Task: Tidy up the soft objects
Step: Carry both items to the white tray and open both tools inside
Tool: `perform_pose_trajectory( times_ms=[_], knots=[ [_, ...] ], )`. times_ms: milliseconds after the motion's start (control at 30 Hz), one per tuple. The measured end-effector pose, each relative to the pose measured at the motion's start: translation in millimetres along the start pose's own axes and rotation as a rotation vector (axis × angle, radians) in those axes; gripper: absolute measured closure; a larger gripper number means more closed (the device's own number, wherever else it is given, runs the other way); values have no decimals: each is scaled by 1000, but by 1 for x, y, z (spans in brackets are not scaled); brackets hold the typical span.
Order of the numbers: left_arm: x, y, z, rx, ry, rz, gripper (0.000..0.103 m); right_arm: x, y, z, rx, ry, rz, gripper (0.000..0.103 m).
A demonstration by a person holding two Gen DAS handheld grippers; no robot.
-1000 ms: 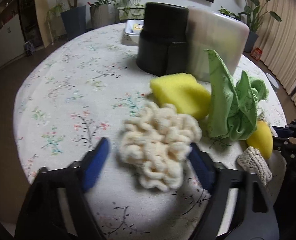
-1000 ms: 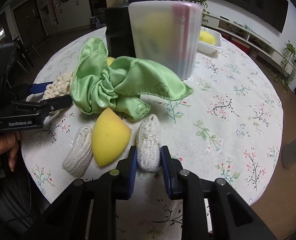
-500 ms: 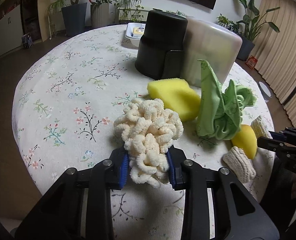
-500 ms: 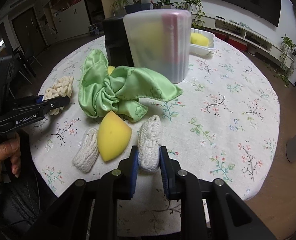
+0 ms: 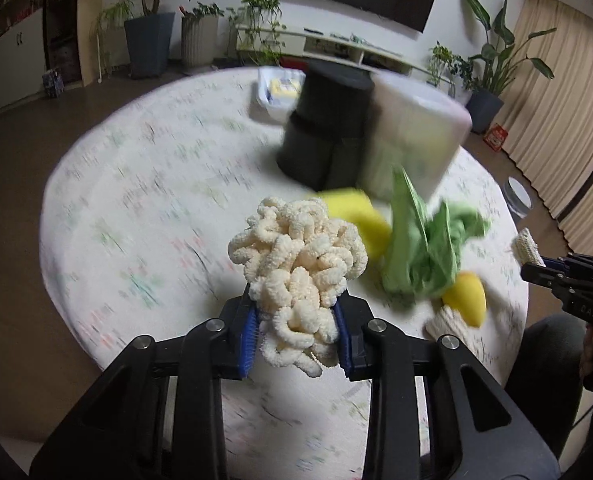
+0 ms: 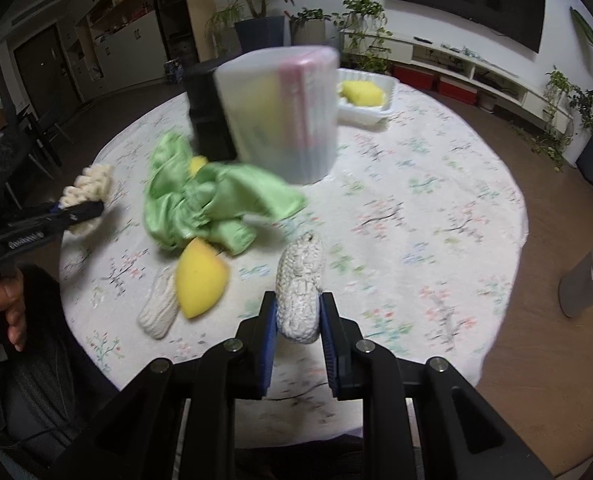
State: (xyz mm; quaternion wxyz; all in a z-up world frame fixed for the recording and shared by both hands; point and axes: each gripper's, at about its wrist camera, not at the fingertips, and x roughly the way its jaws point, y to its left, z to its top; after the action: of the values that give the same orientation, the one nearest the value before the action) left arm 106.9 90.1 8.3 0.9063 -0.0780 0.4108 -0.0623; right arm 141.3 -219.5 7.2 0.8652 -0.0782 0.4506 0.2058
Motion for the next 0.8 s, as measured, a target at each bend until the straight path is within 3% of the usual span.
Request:
perform_pose_trajectory(
  times_ms=[200,400,800],
  knots=[
    [-4,27,56,10,-52,16,74,-14,-40,29,25,-43,-62,80],
    [13,49,120,26,-65,21,74,-22,-86,79,29,-82,-123,80],
    [77,40,230,146,-33,9,74,21,-124,198,-53,-60,-135,80]
  ],
)
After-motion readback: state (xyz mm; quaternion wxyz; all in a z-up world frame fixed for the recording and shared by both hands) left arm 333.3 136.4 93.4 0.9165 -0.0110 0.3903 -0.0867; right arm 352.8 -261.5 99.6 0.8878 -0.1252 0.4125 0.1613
